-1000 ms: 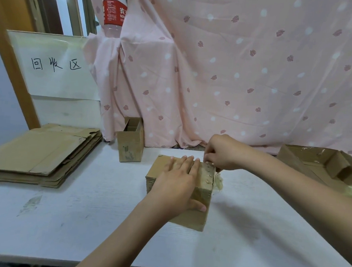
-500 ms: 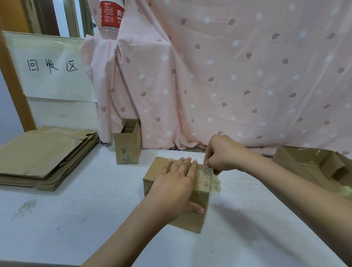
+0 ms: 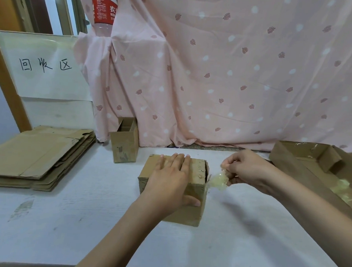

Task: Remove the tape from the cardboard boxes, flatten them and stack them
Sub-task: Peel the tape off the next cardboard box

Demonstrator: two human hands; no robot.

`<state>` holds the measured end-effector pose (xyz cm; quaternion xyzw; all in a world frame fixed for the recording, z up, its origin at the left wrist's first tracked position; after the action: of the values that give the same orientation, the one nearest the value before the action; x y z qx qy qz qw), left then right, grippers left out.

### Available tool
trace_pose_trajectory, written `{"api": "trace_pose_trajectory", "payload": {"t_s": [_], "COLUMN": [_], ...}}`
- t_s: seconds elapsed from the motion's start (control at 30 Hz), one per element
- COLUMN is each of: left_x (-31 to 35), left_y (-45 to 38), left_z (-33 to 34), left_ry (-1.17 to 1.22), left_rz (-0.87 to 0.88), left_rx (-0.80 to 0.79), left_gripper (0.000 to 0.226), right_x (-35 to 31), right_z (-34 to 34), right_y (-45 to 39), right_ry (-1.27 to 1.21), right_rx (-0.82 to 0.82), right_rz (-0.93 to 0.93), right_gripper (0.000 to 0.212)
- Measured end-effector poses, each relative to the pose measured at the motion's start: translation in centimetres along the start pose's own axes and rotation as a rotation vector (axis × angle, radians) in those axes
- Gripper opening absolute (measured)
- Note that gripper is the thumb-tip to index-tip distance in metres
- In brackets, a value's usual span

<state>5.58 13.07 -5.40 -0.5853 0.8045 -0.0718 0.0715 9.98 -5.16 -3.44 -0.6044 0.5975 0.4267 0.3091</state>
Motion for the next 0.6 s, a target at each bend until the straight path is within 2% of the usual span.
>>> {"api": "trace_pose_trajectory", "payload": {"t_s": [0.1, 0.2, 0.3, 0.37, 0.4, 0.5, 0.6], "left_x": [0.1, 0.0, 0.0, 0.1, 0.1, 0.0, -0.2], "left_y": [-0.4, -0.5, -0.4, -0.5, -0.5, -0.7, -0.9], "left_z": [0.1, 0.1, 0.1, 0.1, 0.1, 0.2, 0.3], "left_ry": [-0.008, -0.012, -0.014, -0.015, -0.016, -0.012, -0.013], "left_rz": [0.01, 0.004, 0.002, 0.0, 0.0, -0.003, -0.007], "left_rx": [-0.025, -0.029, -0.033, -0.028, -0.025, -0.024, -0.038], "left_gripper": [0.119, 0.12, 0.12, 0.121, 0.121, 0.121, 0.123], "right_x": [0.3, 0.0, 0.1, 0.4, 0.5, 0.6, 0.5], "right_z": [-0.4, -0.1, 1.4, 2.6, 2.9, 3.1, 2.4], "right_y": [1.3, 2.6, 3.9, 4.6, 4.8, 5.1, 5.1], "right_ry": [-0.141, -0.189, -0.251, -0.3, -0.272, -0.112, 0.083], "right_rx": [-0.029, -0.074, -0.194, -0.234, -0.216, -0.058, 0.088], "right_rz": [-0.005, -0.049, -0.035, -0.038, -0.061, -0.15, -0.21], "right_gripper": [0.013, 0.03, 0.026, 0.036, 0.035, 0.012, 0.01]}}
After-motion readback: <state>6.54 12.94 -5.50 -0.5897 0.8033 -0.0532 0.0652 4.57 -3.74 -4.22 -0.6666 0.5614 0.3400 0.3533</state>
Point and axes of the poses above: each hand's wrist, its own y-axis away from the middle knuckle, its own z-axis out of the palm, x = y × z, the point moved 7 cm from there along -y, towards the middle knuckle, and after that the axes turned 1 degree about -y, right-handed, at the moved point
